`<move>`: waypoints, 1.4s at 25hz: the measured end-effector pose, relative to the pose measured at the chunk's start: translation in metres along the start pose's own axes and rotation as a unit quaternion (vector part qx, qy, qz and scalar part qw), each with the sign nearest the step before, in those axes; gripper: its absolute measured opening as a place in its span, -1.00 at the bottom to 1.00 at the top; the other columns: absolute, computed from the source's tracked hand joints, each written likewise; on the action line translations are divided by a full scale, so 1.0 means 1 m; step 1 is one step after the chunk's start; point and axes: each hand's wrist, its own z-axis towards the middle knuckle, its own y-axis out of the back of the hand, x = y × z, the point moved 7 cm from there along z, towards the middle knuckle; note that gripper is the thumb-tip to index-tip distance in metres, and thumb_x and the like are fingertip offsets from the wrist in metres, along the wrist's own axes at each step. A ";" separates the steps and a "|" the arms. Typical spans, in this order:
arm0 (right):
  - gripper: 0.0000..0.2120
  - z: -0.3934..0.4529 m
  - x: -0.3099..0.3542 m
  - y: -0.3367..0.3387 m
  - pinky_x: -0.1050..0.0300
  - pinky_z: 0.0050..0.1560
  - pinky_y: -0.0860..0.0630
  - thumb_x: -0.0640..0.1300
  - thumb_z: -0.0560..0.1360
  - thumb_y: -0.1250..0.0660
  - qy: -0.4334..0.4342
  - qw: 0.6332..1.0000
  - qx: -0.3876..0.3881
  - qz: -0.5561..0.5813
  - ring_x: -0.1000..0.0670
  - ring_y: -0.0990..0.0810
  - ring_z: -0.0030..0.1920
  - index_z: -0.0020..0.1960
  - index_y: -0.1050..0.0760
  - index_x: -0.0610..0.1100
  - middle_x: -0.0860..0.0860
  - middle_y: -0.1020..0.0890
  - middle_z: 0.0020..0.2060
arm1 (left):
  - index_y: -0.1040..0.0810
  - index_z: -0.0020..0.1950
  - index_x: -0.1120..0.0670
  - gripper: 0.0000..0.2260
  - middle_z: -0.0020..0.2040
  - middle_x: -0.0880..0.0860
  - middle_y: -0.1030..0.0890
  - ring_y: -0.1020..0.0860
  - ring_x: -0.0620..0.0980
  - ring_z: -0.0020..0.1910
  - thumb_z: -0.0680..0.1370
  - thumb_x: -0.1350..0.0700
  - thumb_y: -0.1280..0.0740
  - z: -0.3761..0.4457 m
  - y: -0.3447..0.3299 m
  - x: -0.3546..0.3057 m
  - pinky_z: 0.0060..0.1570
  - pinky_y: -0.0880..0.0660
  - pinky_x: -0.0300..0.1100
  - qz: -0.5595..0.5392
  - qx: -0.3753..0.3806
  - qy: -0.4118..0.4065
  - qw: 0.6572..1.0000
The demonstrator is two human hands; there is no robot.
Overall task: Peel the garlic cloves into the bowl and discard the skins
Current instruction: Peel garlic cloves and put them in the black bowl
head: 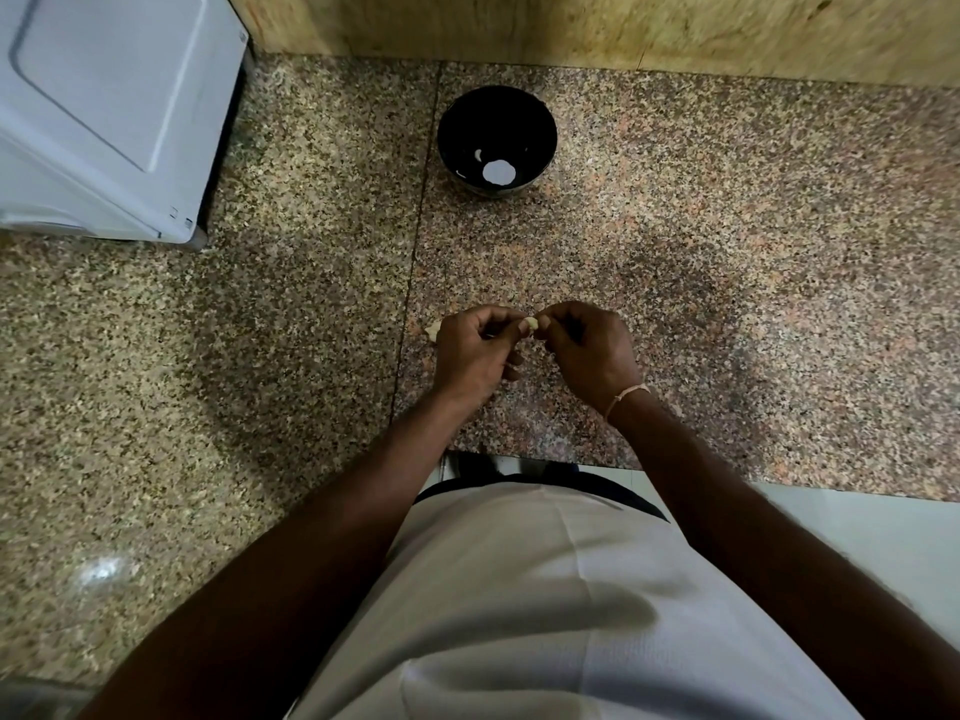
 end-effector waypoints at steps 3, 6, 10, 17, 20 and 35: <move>-0.86 0.002 0.003 0.001 0.14 -0.34 -0.44 -0.08 0.64 -0.34 0.018 1.000 0.006 -0.023 0.01 -0.61 -0.31 0.00 -0.65 -0.09 0.03 -0.67 -0.28 | -0.72 0.05 0.11 -0.93 -0.16 0.08 -0.73 -0.65 0.02 -0.38 0.58 0.18 -0.52 0.001 -0.001 0.001 -0.45 -0.63 -0.10 -0.006 0.004 0.004 1.000; -0.84 0.003 0.004 -0.002 0.05 -0.29 -0.48 -0.08 0.67 -0.29 0.022 0.999 0.021 -0.023 -0.08 -0.61 -0.27 0.03 -0.59 -0.13 -0.05 -0.67 -0.23 | -0.72 0.08 0.11 -0.90 -0.15 0.05 -0.73 -0.65 0.00 -0.37 0.58 0.17 -0.52 0.004 -0.002 0.002 -0.46 -0.61 -0.12 -0.007 0.018 0.005 1.000; -0.83 0.003 0.006 -0.005 0.09 -0.37 -0.33 -0.09 0.69 -0.24 0.045 0.998 0.032 -0.035 -0.02 -0.53 -0.33 0.02 -0.54 -0.16 -0.04 -0.61 -0.27 | -0.73 0.07 0.08 -0.92 -0.14 0.05 -0.73 -0.65 -0.01 -0.35 0.58 0.17 -0.51 0.006 -0.002 0.004 -0.45 -0.61 -0.13 -0.008 0.034 0.014 0.999; -0.86 0.009 0.008 -0.012 0.12 -0.33 -0.26 -0.08 0.70 -0.20 0.097 0.990 0.037 -0.093 0.06 -0.46 -0.30 -0.02 -0.43 -0.09 0.05 -0.51 -0.24 | -0.72 -0.03 0.01 -0.90 -0.24 -0.03 -0.70 -0.61 -0.06 -0.40 0.59 0.22 -0.49 0.008 0.000 0.005 -0.46 -0.56 -0.17 0.000 0.036 0.020 0.999; -0.89 0.012 0.008 -0.014 0.10 -0.29 -0.28 -0.10 0.69 -0.21 0.111 0.989 0.031 -0.094 0.02 -0.45 -0.29 0.00 -0.43 -0.09 0.02 -0.52 -0.22 | -0.71 -0.04 0.01 -0.89 -0.24 -0.01 -0.69 -0.60 -0.07 -0.40 0.59 0.23 -0.49 0.008 -0.001 0.006 -0.44 -0.57 -0.16 0.007 0.042 0.017 0.999; -0.90 0.020 0.003 -0.014 0.18 -0.19 -0.58 -0.16 0.56 -0.43 0.065 0.991 0.039 -0.106 0.04 -0.67 -0.22 0.06 -0.68 -0.08 0.02 -0.73 -0.16 | -0.70 -0.02 0.02 -0.88 -0.28 0.06 -0.70 -0.60 -0.04 -0.45 0.62 0.23 -0.45 0.010 0.013 0.012 -0.46 -0.61 -0.11 0.019 -0.009 0.024 0.999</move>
